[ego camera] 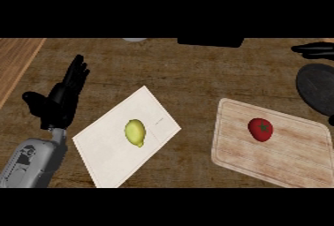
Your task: Pick the tomato from the cutting board and place it in the pan
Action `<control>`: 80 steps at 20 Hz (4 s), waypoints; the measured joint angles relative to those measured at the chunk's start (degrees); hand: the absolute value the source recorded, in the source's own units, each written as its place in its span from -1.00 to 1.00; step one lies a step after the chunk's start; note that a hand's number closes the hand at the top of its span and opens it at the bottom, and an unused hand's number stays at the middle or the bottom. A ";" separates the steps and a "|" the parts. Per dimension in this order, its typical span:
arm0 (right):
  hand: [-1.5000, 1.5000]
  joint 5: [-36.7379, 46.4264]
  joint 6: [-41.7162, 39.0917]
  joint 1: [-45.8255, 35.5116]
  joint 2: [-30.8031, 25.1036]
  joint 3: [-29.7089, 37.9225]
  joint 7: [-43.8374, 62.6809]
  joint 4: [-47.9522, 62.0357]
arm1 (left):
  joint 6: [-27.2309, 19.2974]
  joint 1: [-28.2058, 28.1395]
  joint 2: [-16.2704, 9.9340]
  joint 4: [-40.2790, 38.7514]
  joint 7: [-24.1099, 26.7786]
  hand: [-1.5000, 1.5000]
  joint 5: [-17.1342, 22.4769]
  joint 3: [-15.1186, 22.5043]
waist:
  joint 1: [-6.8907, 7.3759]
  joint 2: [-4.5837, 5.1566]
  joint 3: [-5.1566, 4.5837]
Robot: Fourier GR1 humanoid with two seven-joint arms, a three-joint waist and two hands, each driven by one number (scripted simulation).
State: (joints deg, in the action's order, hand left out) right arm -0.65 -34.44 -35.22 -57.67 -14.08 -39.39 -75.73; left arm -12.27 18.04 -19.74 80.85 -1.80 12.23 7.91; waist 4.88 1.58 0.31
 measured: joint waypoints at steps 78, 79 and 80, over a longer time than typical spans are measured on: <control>-1.00 55.92 25.15 -7.44 25.12 -26.86 -15.78 30.76 | 4.17 -5.84 4.46 3.91 -2.61 0.00 -6.55 -8.05 | -4.43 -1.56 -0.31; -1.00 56.80 25.67 -6.98 25.67 -26.71 -15.96 31.48 | 4.09 -4.85 4.66 3.33 -3.04 0.00 -6.83 -8.06 | -4.48 -1.54 -0.31; -1.00 57.58 25.79 -6.70 25.90 -26.24 -16.17 31.80 | 4.55 -5.29 4.71 3.24 -2.33 0.00 -6.80 -8.33 | -4.51 -1.53 -0.30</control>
State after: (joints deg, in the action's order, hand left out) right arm 56.92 -8.64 -41.93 -31.77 -40.32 -55.55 -43.93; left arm -7.71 12.75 -15.03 84.09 -4.12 5.42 -0.42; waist 0.37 0.05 0.01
